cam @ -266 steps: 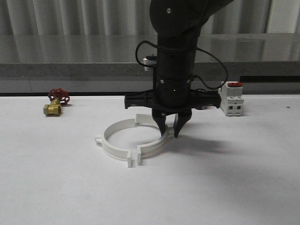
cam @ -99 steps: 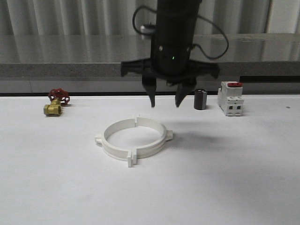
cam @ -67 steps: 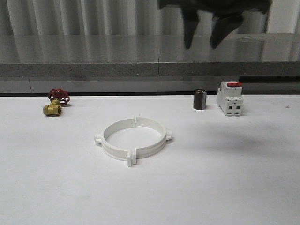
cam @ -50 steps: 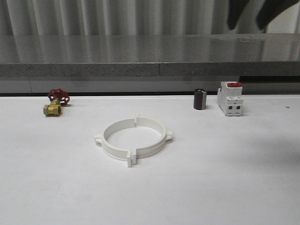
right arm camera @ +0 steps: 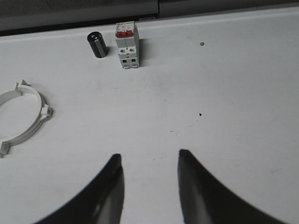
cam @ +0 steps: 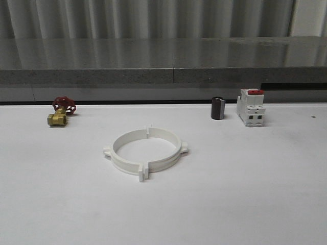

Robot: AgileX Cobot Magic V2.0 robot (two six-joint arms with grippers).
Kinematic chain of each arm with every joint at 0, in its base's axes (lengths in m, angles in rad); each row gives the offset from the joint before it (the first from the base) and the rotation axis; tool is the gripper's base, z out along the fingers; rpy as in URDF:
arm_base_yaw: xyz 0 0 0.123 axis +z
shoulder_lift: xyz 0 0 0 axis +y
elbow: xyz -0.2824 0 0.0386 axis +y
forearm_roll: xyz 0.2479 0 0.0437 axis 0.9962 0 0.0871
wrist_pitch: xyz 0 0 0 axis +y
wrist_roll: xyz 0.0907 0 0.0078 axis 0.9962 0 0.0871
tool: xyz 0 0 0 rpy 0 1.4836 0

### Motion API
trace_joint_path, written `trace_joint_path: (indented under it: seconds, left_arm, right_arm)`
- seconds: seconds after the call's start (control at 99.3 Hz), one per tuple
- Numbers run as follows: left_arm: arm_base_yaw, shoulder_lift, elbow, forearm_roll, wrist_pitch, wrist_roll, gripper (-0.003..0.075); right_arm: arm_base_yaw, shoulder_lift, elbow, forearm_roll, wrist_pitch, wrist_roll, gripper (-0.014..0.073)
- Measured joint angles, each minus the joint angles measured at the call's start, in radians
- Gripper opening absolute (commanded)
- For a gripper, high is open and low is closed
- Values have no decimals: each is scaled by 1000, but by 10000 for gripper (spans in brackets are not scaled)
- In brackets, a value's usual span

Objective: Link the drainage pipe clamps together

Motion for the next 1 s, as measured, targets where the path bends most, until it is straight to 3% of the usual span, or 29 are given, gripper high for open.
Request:
trace_joint_path:
  seconds: [0.131,0.332,0.997]
  left_arm:
    - [0,0,0,0,0,0,-20]
    - [0,0,0,0,0,0,-20]
    - [0,0,0,0,0,0,-20]
  right_arm:
    - [0,-199,103,-20,26,0,-123]
    - [0,-377,176,-56,82,-4,-118]
    - [0,-387,191,-60,109,-6,-118]
